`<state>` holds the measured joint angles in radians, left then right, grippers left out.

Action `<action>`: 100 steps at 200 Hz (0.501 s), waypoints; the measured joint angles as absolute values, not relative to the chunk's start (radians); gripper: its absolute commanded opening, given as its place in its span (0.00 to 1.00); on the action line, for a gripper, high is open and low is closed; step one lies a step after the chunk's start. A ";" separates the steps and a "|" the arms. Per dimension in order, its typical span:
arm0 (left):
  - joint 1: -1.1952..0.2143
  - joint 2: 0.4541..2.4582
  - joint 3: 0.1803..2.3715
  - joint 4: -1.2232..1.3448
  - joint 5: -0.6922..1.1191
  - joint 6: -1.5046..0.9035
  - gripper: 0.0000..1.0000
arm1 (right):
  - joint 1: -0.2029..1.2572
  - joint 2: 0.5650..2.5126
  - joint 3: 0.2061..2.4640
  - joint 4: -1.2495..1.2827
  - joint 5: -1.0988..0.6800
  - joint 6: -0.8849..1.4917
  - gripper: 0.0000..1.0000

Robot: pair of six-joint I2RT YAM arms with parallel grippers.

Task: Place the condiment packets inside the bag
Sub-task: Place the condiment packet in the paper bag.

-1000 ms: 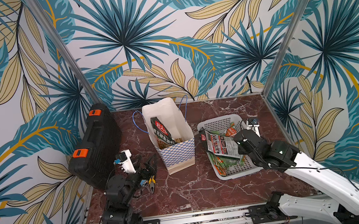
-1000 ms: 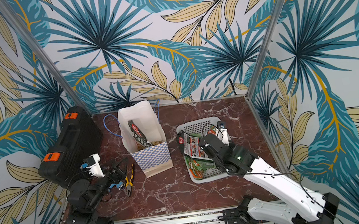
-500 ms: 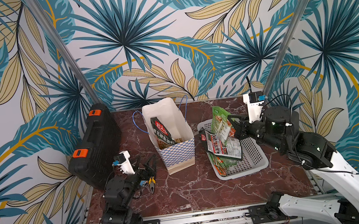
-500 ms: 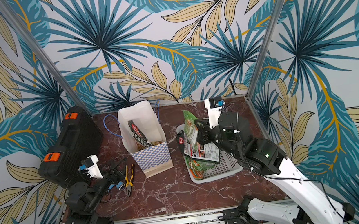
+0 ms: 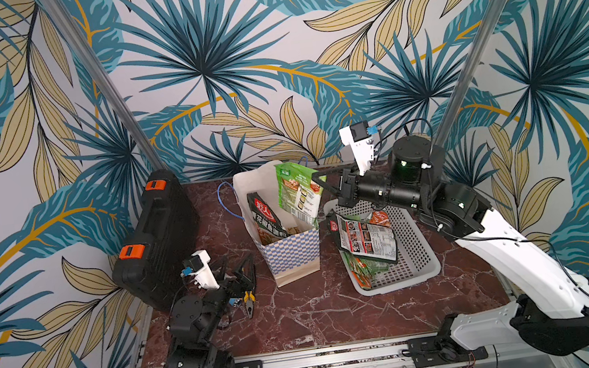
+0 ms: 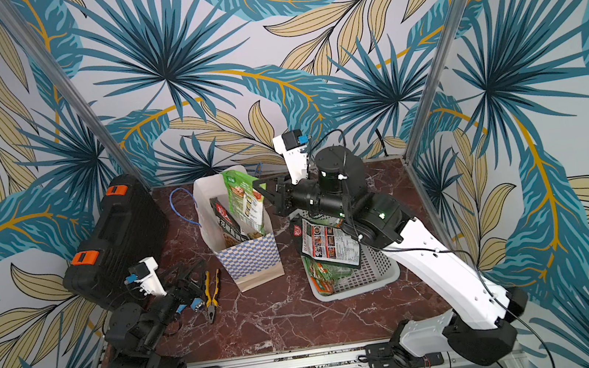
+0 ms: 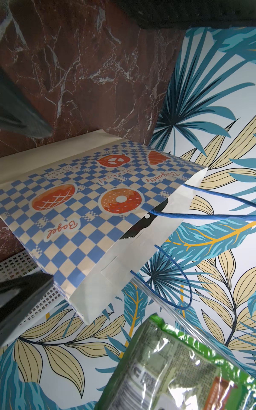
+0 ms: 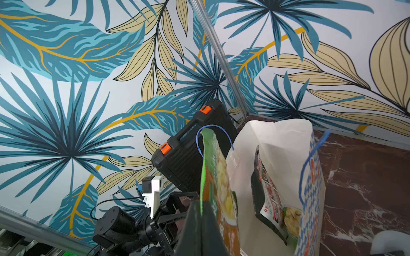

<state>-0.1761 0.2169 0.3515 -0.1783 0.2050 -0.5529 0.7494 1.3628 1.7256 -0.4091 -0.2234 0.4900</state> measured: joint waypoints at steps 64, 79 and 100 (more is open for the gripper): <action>-0.176 0.206 0.352 -0.189 0.202 -0.550 1.00 | 0.755 1.628 1.877 -0.394 -0.270 0.529 0.00; -0.176 0.202 0.352 -0.194 0.202 -0.550 1.00 | 0.758 1.675 1.880 -0.394 -0.286 0.540 0.00; -0.176 0.200 0.352 -0.199 0.202 -0.550 1.00 | 0.767 1.731 1.881 -0.394 -0.305 0.552 0.00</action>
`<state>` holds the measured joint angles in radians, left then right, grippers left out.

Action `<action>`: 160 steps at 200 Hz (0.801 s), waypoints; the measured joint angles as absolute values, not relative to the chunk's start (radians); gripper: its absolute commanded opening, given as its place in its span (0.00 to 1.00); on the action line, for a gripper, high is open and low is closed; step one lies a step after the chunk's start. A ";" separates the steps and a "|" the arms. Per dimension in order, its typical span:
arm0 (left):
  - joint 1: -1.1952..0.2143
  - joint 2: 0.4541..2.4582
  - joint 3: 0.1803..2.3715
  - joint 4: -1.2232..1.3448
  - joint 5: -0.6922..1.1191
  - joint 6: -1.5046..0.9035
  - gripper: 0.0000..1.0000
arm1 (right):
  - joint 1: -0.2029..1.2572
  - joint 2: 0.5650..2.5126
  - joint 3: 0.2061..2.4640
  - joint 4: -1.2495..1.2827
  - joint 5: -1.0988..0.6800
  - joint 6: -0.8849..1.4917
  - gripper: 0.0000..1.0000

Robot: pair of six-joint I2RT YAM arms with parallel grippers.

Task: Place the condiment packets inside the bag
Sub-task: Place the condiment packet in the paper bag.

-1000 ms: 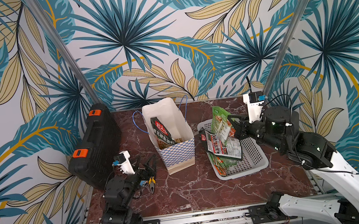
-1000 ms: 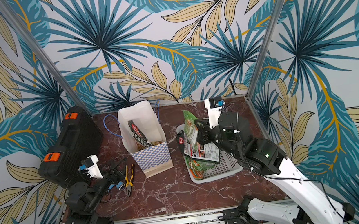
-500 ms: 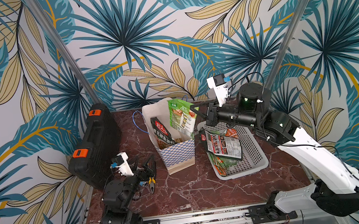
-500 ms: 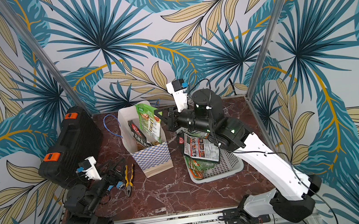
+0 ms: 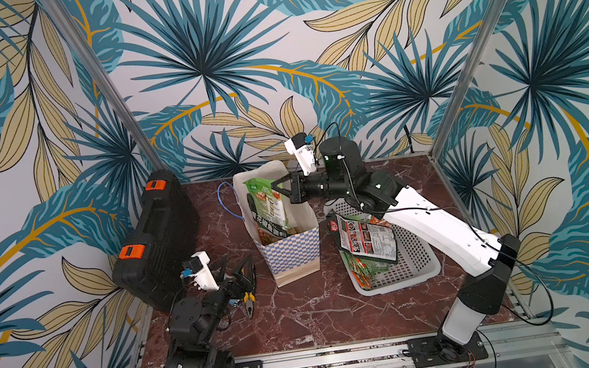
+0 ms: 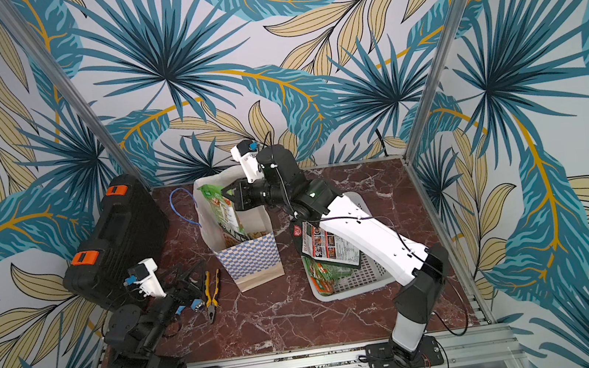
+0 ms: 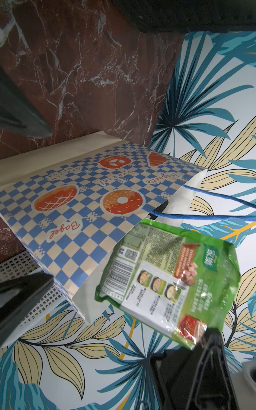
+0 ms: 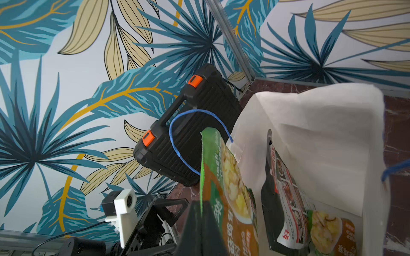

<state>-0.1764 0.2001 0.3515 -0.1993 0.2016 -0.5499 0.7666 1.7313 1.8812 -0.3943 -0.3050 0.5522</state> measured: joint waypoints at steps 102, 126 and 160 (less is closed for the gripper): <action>-0.176 0.175 0.352 -0.207 0.202 -0.550 1.00 | 0.794 1.779 1.880 -0.463 -0.312 0.555 0.47; -0.176 0.157 0.352 -0.207 0.205 -0.550 1.00 | 0.794 1.742 1.855 -0.510 -0.288 0.532 0.62; -0.177 0.155 0.352 -0.207 0.211 -0.550 1.00 | 0.794 1.585 1.743 -0.556 -0.216 0.482 0.81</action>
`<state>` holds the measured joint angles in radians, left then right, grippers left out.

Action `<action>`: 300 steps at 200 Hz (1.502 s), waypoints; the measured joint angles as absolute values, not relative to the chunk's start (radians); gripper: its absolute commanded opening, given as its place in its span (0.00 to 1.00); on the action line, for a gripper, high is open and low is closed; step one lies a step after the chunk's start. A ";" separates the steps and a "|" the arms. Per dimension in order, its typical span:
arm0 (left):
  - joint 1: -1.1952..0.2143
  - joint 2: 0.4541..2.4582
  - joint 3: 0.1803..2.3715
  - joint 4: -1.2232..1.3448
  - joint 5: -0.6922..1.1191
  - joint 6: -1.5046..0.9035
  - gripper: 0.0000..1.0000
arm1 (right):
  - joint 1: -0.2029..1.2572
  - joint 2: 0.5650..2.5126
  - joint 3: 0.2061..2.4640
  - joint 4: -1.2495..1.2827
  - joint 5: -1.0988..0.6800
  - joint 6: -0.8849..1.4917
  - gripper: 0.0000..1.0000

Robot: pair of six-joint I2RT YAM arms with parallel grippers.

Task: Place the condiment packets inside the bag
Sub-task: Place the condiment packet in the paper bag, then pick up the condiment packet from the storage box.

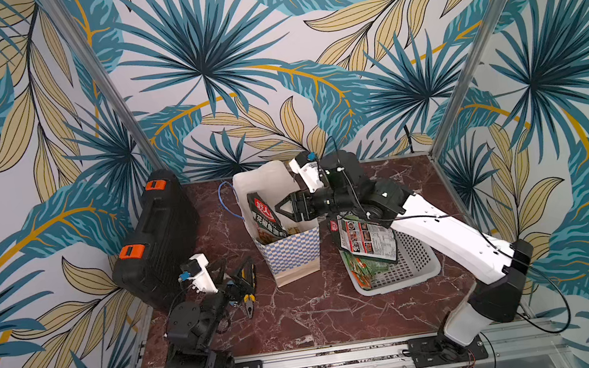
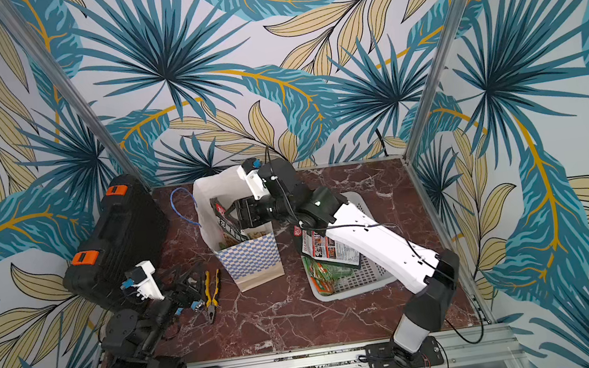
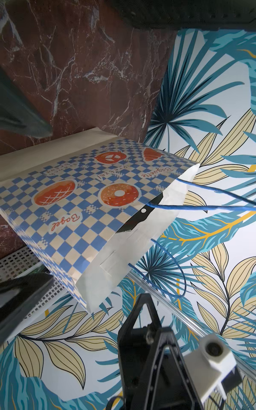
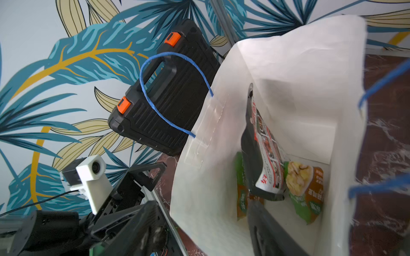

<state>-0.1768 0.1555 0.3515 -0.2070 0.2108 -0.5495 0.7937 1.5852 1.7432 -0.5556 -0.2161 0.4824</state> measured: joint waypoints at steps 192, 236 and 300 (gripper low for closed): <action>-0.556 0.592 0.920 -0.542 0.143 -0.564 1.00 | 0.682 0.707 0.830 -0.580 0.466 0.502 1.00; -1.049 0.885 1.223 -0.643 -0.244 -0.475 1.00 | 0.649 0.642 0.746 -0.571 0.594 0.498 1.00; -1.288 1.381 1.590 -0.690 -0.533 -0.411 1.00 | 0.628 0.508 0.604 -0.547 0.755 0.499 1.00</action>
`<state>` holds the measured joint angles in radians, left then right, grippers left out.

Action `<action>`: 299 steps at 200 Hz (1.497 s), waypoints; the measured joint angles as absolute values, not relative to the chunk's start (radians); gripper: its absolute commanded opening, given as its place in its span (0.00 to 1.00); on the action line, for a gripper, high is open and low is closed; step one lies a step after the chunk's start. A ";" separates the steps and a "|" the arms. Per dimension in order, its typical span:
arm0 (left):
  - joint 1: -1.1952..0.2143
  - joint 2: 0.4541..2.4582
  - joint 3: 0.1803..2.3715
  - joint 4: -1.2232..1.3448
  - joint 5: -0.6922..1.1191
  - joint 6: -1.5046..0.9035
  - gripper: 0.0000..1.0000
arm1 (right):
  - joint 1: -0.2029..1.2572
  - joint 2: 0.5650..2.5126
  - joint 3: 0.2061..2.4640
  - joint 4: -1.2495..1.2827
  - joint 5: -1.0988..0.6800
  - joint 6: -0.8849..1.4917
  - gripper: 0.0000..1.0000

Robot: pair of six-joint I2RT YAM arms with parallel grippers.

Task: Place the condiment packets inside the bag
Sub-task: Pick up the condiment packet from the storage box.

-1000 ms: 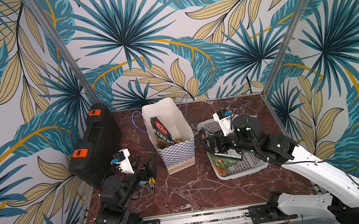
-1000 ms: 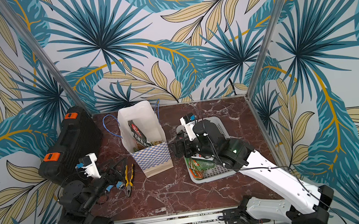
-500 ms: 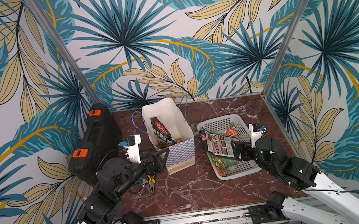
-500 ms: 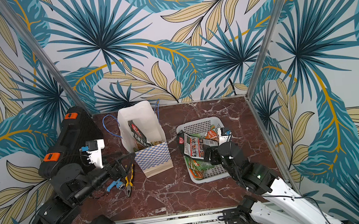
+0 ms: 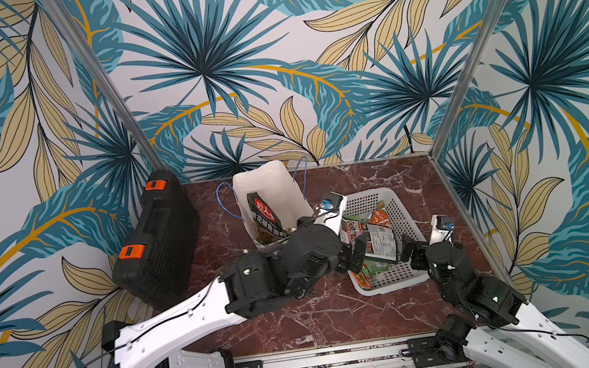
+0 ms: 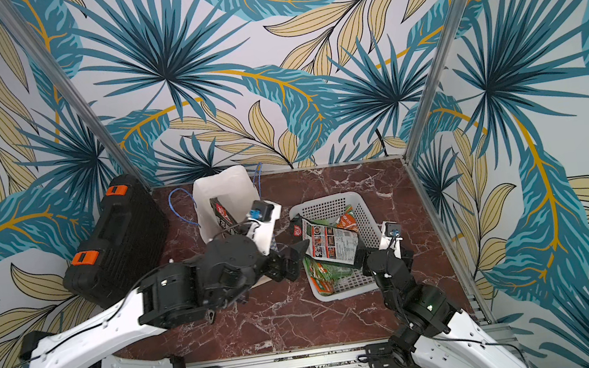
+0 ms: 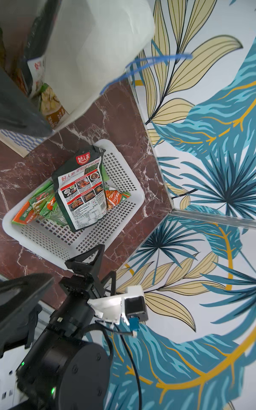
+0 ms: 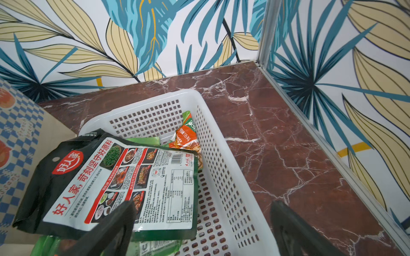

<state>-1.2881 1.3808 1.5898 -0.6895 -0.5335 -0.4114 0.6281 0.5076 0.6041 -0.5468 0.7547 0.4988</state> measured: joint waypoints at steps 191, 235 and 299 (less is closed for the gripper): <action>-1.048 2.193 2.155 -1.174 -0.468 -1.034 0.86 | 0.628 0.341 0.548 -0.554 0.908 0.528 0.99; -1.041 2.193 2.154 -1.126 -0.435 -1.061 0.87 | 0.628 0.345 0.548 -0.554 0.908 0.528 0.99; -1.069 2.193 2.157 -1.225 -0.588 -1.123 1.00 | 0.628 0.356 0.548 -0.552 0.904 0.528 0.99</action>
<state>-1.0691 2.1929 2.1571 -1.2255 -0.5884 -1.1233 0.6277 0.3557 0.5480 -0.5518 0.9043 0.5282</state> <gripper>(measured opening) 0.999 0.994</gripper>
